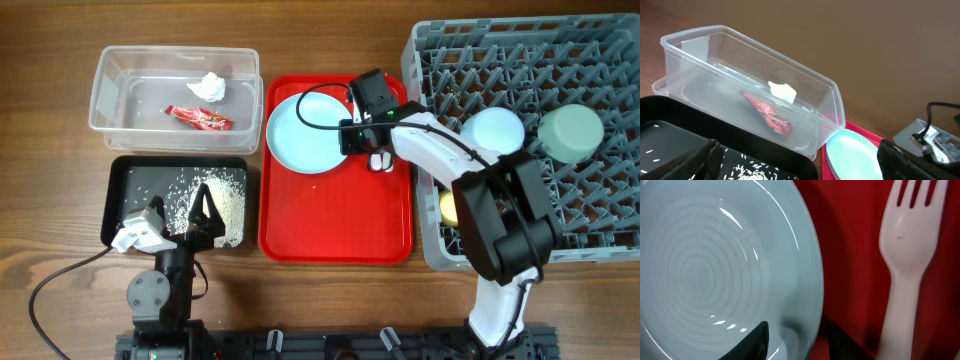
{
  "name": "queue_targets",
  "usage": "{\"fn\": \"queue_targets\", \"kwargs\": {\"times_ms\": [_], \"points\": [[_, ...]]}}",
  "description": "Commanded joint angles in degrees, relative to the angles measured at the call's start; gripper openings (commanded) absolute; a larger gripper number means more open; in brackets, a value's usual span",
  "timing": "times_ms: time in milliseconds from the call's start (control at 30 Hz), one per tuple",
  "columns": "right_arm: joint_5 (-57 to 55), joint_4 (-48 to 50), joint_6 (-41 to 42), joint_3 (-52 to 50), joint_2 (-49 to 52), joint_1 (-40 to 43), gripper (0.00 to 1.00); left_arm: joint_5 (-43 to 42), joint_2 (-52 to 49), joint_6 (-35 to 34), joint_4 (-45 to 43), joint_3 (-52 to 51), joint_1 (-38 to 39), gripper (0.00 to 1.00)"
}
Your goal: Sort waste into correct bins and load items into the dishwasher rack
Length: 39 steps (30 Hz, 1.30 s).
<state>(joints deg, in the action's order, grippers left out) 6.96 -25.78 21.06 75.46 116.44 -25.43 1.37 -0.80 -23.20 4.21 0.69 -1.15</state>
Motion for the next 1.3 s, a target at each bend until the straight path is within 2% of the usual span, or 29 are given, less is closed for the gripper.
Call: {"fn": "queue_targets", "kwargs": {"times_ms": [0,33,67,300,500,567,700,833,900,1033,1133,1267], "points": [[0.7,0.2,0.3,0.0,0.7,0.1,0.13,-0.5,0.4,0.3,-0.2,-0.4,-0.3,1.00],[0.2,-0.1,0.6,0.0,0.7,0.1,0.06,-0.5,0.4,0.3,-0.2,-0.4,-0.3,1.00],[-0.9,-0.7,1.6,0.0,0.7,0.1,0.04,-0.5,0.4,0.3,-0.2,-0.4,-0.3,1.00],[-8.4,-6.6,6.1,0.0,-4.7,0.3,0.04,-0.5,0.4,0.3,-0.2,-0.4,-0.3,1.00],[-16.9,-9.5,1.8,0.0,-19.7,0.3,0.04,-0.5,0.4,0.3,-0.2,-0.4,-0.3,1.00],[-24.3,-10.0,1.2,0.0,-26.8,0.6,0.04,-0.5,0.4,0.3,-0.2,-0.4,-0.3,1.00],[-36.8,-9.3,-5.9,0.0,-36.9,2.8,0.04,-0.5,0.4,0.3,-0.2,-0.4,-0.3,1.00],[-45.6,-7.9,-15.6,0.0,-43.5,10.6,0.04,-0.5,0.4,0.3,-0.2,-0.4,-0.3,1.00],[-49.1,-7.3,-19.0,0.0,-44.9,15.8,0.04,-0.5,0.4,0.3,-0.2,-0.4,-0.3,1.00],[-49.8,-7.1,-16.6,0.0,-44.5,25.8,0.04,-0.5,0.4,0.3,-0.2,-0.4,-0.3,1.00],[-49.4,-4.5,-16.8,0.0,-42.1,30.3,0.04,-0.5,0.4,0.3,-0.2,-0.4,-0.3,1.00],[-49.2,-0.1,-24.7,0.0,-36.4,32.5,0.04,-0.5,0.4,0.3,-0.2,-0.4,-0.3,1.00]]}}
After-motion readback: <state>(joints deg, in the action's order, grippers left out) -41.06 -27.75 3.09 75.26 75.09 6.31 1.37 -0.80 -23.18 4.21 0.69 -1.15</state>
